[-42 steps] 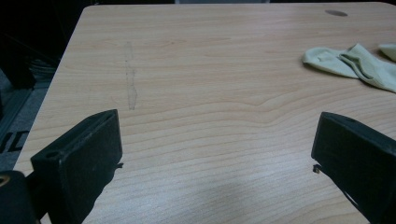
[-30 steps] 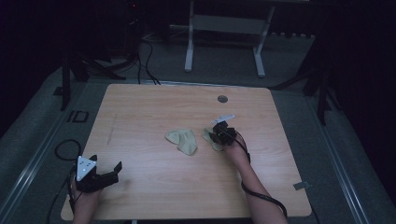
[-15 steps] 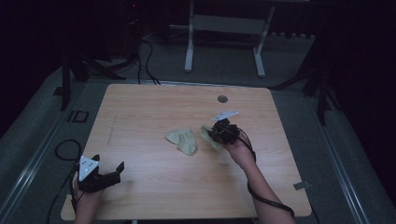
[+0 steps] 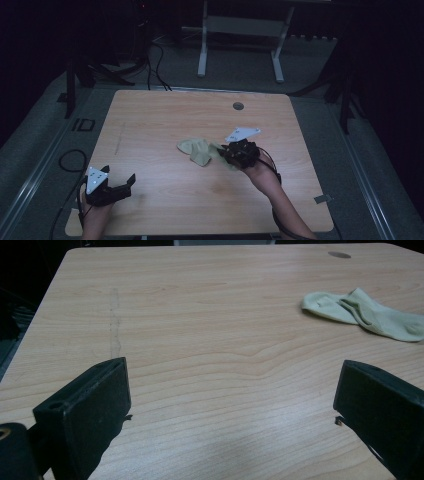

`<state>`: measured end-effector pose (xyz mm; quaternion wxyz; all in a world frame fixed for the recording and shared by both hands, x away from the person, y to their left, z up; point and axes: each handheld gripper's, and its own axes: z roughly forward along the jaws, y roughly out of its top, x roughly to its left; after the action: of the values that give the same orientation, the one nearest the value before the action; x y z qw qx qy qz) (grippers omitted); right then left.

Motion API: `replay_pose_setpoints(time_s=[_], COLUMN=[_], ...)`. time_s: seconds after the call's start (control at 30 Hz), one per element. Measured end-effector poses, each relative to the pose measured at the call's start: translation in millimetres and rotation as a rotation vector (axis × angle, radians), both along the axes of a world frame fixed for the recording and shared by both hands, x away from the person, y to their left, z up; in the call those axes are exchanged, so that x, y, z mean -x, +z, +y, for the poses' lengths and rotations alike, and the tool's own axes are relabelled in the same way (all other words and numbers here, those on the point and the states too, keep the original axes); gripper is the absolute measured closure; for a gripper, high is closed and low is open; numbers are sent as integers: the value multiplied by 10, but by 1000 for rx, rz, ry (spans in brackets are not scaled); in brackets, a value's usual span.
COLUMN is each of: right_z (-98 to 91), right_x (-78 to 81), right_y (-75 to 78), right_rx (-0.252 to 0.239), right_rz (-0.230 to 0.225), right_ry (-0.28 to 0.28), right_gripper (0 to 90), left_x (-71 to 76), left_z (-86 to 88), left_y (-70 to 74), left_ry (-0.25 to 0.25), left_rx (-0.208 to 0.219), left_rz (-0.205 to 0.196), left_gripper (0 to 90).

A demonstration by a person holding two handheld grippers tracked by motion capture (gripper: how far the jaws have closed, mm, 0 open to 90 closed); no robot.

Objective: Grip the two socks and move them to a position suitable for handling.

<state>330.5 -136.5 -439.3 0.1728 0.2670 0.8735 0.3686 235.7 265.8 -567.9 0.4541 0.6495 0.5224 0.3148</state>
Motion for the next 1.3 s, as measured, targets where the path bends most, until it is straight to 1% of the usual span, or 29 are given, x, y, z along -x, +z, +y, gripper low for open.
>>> replay_pose_setpoints(time_s=[0.07,0.13,0.17,0.23,0.37,0.43,0.53,0.6,0.63,0.67,0.7,0.77,0.83,0.9,0.97,1.03,1.1,1.13,1.17,1.2,1.23,1.27,1.3], right_z=[45,93,118,169,225,235,251,256,252,247,249,266,276,262,255,267,282,285,287,286,284,278,266], right_x=[125,235,287,357,410,442,492,511,521,525,533,571,611,624,627,635,643,644,643,636,628,625,624], right_y=[-28,-109,-173,-344,-738,-888,-1042,-1132,-1145,-1145,-1148,-1162,-1181,-1208,-1223,-1229,-1227,-1229,-1220,-1211,-1193,-1168,-1129], right_rx=[8,18,20,48,108,112,129,143,136,127,122,118,111,86,65,64,69,71,75,78,79,73,63], right_rz=[1,11,19,31,90,124,142,136,128,132,137,131,114,101,105,108,113,111,120,129,144,154,158], right_ry=[26,47,53,71,84,88,87,67,67,59,59,68,54,32,7,15,23,30,39,46,52,61,64], right_gripper=[803,803,802,802,801,801,799,789,781,760,709,597,553,507,464,422,397,391,384,373,366,365,362], left_x=[-2,-2,-1,1,0,-3,-7,-8,-5,-4,-3,-2,4,12,39,70,92,104,105,106,101,93,79], left_z=[-7,-15,-19,-27,-53,-64,-67,-68,-73,-78,-83,-98,-127,-175,-247,-340,-449,-522,-561,-618,-676,-736,-794], left_y=[0,0,2,3,3,1,-2,-1,1,2,3,7,17,30,58,97,124,133,137,141,149,163,178], left_ry=[-5,-7,-10,-13,-23,-29,-33,-34,-34,-36,-42,-46,-58,-80,-107,-131,-171,-201,-228,-260,-291,-324,-366], left_rx=[0,-1,-1,-4,-3,-6,-5,-4,-5,-3,-1,-2,6,12,25,17,13,14,12,19,28,45,51], left_rz=[-1,1,2,1,2,3,6,6,5,2,1,2,1,1,-9,-25,-25,-23,-19,-8,14,40,65], left_gripper=[17,17,17,17,16,17,16,16,17,16,17,17,17,17,16,16,17,16,17,16,16,17,17])
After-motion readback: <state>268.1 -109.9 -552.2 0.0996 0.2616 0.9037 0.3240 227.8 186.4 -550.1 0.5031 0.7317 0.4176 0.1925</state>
